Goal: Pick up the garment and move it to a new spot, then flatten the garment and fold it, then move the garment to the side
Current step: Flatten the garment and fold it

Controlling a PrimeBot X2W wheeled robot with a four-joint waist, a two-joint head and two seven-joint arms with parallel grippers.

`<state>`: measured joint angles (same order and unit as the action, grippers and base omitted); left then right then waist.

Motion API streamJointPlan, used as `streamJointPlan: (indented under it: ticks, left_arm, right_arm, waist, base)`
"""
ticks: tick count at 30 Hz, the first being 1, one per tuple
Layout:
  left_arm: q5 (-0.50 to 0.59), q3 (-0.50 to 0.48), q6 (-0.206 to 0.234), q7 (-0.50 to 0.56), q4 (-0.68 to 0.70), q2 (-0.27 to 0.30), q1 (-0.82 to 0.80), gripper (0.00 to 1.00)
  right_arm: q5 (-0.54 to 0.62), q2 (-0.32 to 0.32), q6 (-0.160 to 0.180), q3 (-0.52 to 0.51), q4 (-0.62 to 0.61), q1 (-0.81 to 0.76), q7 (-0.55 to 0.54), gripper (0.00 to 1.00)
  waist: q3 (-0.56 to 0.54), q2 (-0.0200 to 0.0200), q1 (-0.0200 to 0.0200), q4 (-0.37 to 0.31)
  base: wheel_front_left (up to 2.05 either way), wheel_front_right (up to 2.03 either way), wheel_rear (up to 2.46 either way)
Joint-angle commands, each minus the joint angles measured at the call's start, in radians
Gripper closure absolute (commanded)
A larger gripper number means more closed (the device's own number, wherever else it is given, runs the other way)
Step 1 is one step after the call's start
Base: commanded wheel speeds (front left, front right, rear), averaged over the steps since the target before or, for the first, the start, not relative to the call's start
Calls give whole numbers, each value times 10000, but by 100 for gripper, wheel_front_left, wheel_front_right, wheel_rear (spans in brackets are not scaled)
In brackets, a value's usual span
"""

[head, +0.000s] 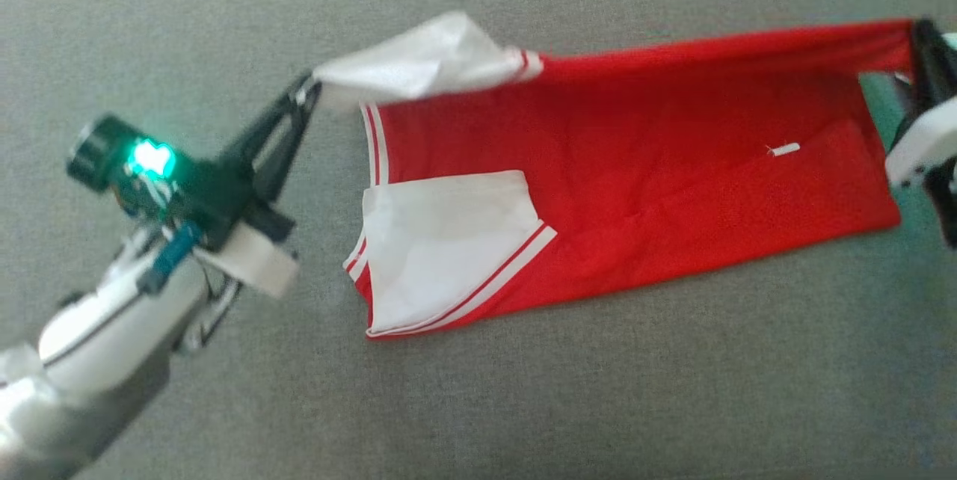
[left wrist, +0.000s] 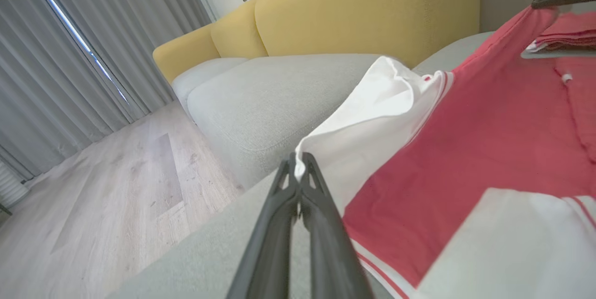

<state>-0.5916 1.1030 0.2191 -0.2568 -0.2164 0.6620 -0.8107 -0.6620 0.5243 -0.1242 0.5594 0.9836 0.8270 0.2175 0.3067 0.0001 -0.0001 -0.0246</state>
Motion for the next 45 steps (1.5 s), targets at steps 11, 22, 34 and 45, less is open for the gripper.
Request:
streamJointPlan:
  ticks: [11,22,34,45]
  left_arm:
    - [-427,-69,538,-49,1155,466,1681,100]
    - [-742,-115,462,-49,345,-493,2683,0]
    - [661,-2853,2006,-49,1207,-2193,5288,0]
    - [2745,-4558,2427,-49,2488,-3912,7487,0]
  right_arm:
    - [-312,502,-65,-378,-936,-2120,65,100]
    - [123,16,-65,-1646,-1077,-3187,82,0]
    - [685,-1321,-65,-4277,-2461,-5713,392,0]
    - [2033,-2319,-65,-6631,-3735,-6546,-695,0]
  waist:
    - [-321,-1,1,143]
    - [-543,-1,1,137]
    - [-1754,-1,1,-109]
    - [-2076,-1,1,663]
  base:
    - [0,0,0]
    - [0,0,0]
    - [0,0,0]
    - [0,0,0]
